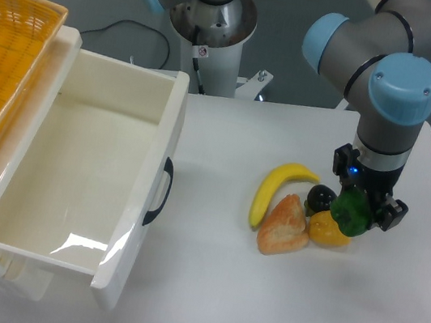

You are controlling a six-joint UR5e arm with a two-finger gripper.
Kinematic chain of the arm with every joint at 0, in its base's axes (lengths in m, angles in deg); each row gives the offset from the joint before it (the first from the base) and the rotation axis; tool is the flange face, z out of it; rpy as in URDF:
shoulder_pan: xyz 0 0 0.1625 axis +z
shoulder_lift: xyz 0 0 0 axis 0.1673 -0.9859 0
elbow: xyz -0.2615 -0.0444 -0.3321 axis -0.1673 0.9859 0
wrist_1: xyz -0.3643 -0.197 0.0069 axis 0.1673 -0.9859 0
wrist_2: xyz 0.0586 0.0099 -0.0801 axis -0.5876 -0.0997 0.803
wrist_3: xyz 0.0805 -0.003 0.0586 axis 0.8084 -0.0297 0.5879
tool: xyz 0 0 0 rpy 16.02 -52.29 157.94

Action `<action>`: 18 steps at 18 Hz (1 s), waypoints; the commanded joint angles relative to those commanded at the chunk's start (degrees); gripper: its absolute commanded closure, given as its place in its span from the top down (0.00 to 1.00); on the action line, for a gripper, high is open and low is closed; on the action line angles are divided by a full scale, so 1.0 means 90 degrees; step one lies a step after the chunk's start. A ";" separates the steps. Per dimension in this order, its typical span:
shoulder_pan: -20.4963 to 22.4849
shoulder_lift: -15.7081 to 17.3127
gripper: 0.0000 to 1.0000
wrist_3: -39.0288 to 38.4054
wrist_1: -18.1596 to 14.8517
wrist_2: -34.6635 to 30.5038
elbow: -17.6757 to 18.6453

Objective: Place the green pepper in the upper white drawer
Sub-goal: 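Grip the green bell pepper and lift it off the table, then carry the green pepper over the open white drawer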

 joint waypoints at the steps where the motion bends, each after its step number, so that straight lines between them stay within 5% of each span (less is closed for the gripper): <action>1: 0.0000 0.0000 0.40 0.0000 0.0000 0.0000 0.0000; 9: -0.0088 0.0215 0.37 -0.0869 -0.0331 0.0058 0.0068; 18: -0.0615 0.0946 0.37 -0.2195 -0.0752 0.0507 0.0254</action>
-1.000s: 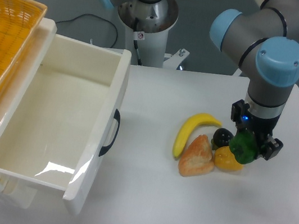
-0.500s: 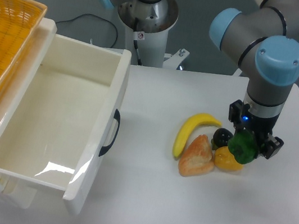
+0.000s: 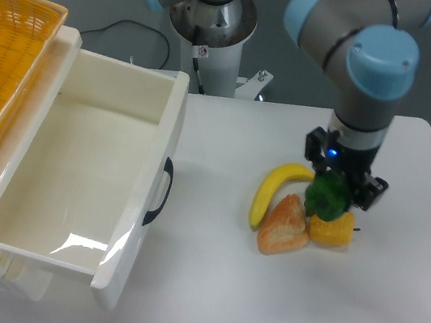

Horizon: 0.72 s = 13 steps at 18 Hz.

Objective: Place the green pepper in the upper white drawer
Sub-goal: 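Carry the green pepper over the open white drawer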

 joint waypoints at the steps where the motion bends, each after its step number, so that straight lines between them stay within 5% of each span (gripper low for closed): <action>1: -0.0049 0.0108 0.37 -0.0186 0.0000 0.0059 0.0049; 8: -0.0518 0.0811 0.37 -0.1446 -0.0010 0.0606 0.0205; 13: -0.1279 0.0968 0.37 -0.2510 0.0058 0.0665 0.0196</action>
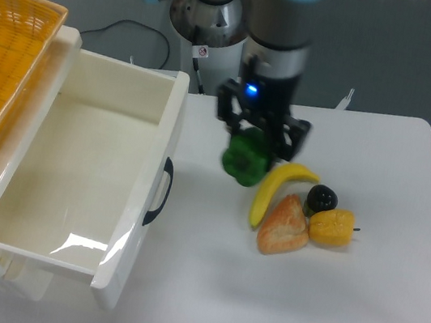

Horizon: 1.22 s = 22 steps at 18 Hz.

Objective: Place the green pepper in the upper white drawer
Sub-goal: 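Carry the green pepper over the open white drawer, then lower the green pepper into the drawer bottom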

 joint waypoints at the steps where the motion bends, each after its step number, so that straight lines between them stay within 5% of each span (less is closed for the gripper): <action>1: -0.0175 0.0010 0.37 -0.0167 0.0010 0.0000 -0.0010; 7: -0.0782 -0.0029 0.37 -0.0666 0.0410 0.0156 0.0010; 22: -0.1691 -0.0605 0.37 -0.0598 0.0557 0.0234 0.0117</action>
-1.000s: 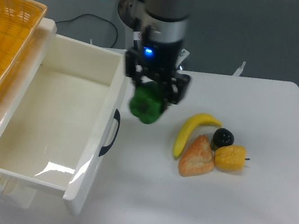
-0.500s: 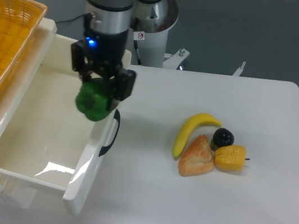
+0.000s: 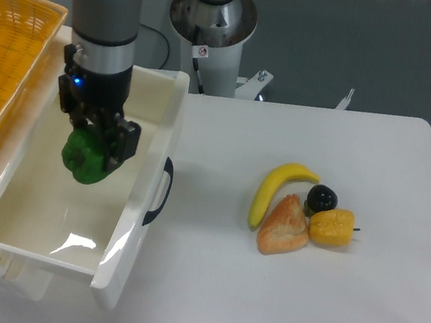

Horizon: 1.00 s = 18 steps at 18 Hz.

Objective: Place the green pepper in the upper white drawer
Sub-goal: 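Lower the green pepper into the drawer bottom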

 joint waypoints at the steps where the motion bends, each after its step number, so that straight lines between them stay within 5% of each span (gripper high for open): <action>1: -0.0068 -0.0029 0.38 0.0000 0.0010 0.0000 0.0000; 18: -0.0117 -0.0449 0.41 0.0019 0.0205 -0.0029 0.0098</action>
